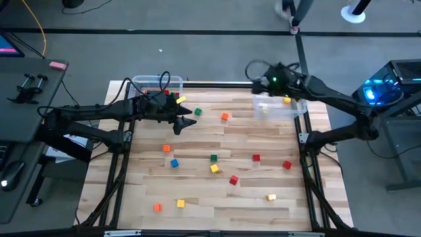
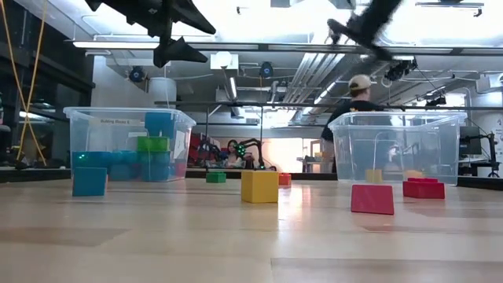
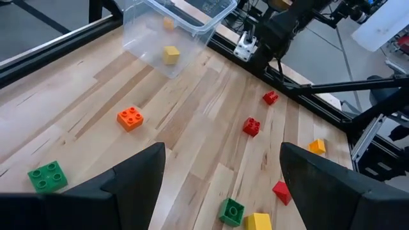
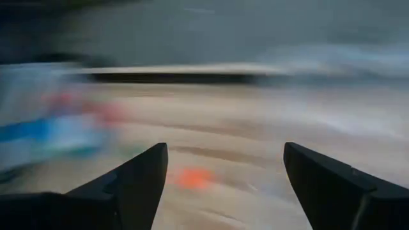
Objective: Sort blocks by size
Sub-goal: Put the small game piece into the right transparent bin
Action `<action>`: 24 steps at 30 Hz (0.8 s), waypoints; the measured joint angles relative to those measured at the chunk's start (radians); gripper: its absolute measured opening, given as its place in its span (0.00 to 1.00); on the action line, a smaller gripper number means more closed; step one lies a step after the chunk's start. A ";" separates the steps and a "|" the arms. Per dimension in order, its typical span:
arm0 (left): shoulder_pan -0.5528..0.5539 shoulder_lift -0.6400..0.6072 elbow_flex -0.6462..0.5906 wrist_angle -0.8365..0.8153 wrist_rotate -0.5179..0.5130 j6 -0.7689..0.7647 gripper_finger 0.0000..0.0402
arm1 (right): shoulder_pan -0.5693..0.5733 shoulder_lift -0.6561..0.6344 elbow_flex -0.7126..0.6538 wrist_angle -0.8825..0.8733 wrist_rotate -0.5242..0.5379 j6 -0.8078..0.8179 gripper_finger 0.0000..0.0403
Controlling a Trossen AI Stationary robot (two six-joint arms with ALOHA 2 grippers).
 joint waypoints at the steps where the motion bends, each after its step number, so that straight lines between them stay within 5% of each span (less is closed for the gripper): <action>1: 0.000 0.000 0.000 0.000 0.000 0.000 0.74 | 0.015 0.014 0.005 0.113 -0.064 -0.056 0.77; 5: 0.000 0.000 0.000 0.000 0.000 0.000 0.74 | 0.088 0.138 0.041 0.322 -0.216 -0.247 0.77; 8: 0.000 0.000 0.000 0.000 0.020 -0.017 0.74 | 0.112 0.261 0.076 0.277 -0.235 -0.438 0.77; 13: -0.007 0.000 0.000 -0.007 0.036 -0.047 0.74 | 0.102 0.473 0.136 0.217 -0.425 -0.661 0.77; 20: -0.014 0.000 0.000 -0.010 0.035 -0.076 0.74 | 0.092 0.697 0.197 0.111 -0.431 -0.799 0.77; 24: -0.014 0.000 0.000 -0.010 0.033 -0.078 0.74 | 0.089 0.742 0.198 0.141 -0.346 -0.804 0.77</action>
